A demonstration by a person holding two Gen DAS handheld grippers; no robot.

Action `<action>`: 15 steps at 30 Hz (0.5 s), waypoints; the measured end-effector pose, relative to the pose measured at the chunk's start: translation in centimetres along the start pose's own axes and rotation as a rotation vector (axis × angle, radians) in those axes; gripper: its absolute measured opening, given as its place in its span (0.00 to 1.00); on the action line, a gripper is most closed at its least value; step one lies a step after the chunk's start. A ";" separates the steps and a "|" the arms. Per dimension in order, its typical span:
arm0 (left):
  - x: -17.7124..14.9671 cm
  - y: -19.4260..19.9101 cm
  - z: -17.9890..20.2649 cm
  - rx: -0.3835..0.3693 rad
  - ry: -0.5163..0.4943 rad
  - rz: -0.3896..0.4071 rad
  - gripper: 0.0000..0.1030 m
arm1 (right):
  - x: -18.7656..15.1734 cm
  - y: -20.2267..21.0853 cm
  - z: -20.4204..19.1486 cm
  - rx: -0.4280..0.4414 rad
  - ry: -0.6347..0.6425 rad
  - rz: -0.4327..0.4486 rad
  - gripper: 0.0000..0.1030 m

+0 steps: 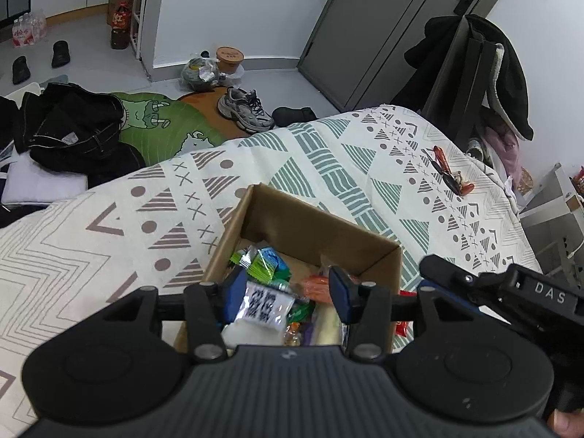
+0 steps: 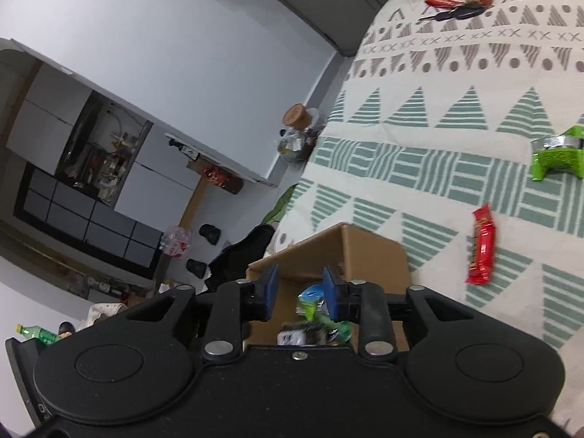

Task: Organize snacks
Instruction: 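Open both grippers to drop the rice-cake pack and orange candy into the box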

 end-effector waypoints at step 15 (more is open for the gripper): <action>-2.4 1.0 3.4 0.042 -0.073 0.030 0.82 | 0.2 4.5 0.8 -0.069 0.052 0.018 0.60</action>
Point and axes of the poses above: each gripper's, at about its wrist camera, not at the fingertips, and y roughly against the way its jaws point, z to its right, x to its top, the point moved 2 cm from there along -y, roughly the way its jaws point, and after that the axes turned 3 degrees about y, right-handed, at the moved point
